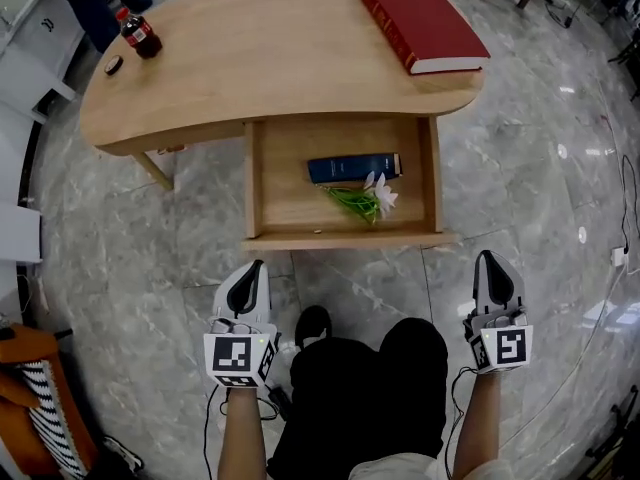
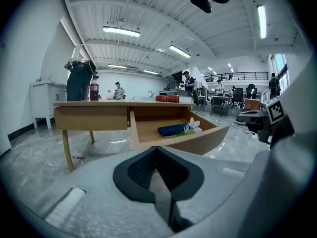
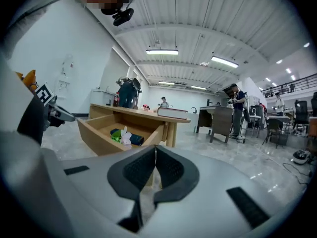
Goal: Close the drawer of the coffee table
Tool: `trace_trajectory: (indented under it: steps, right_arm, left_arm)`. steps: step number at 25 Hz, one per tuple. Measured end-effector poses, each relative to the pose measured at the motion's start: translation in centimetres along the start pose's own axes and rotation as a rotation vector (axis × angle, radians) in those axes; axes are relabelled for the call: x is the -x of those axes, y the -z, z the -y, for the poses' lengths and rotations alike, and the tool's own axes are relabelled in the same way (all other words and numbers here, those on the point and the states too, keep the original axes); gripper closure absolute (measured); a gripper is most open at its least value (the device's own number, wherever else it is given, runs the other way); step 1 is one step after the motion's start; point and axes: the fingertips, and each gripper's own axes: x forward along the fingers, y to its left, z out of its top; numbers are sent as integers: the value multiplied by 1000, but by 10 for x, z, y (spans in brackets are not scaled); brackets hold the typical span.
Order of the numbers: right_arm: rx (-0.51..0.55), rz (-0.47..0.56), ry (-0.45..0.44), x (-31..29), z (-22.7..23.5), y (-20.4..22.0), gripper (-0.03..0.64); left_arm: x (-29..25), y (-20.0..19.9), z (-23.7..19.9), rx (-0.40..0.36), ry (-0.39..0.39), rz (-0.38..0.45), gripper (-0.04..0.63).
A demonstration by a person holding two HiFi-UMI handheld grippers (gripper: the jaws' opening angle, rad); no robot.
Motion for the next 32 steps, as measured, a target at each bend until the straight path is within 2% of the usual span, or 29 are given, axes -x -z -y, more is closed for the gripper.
trace_trajectory:
  steps: [3,6,11,18,22,25,28,32]
  right_arm:
    - [9,36,-48,-8,-10,17,600]
    - [60,54,-58,-6,-11,20,601]
    - [64,70,-52,-7,-11,23,601]
    - [12,32,-114,-18,-60,49,600]
    - [-69,29,-90,-35,-77,61,601]
    - [-111,45,-52,-45,-76,54,601]
    - [-112,65,-22,-53,-71,42,601]
    - [-83,49,-31,-54,-72,39,601]
  left_arm:
    - [-7,24,-4,21,-3,17,586]
    - [-14,34,-8,60,-13,54,586]
    - [-33,29,-7,73,-16,127,586]
    - [-37,31,-5,85,-7,139,586]
    - [-37,32,-5,86,33,141,586]
    - [-37,32,-4,78,44,136,586]
    - [-38,31,-5,90,36,137,586]
    - [-38,30,-7,124,21,131,586]
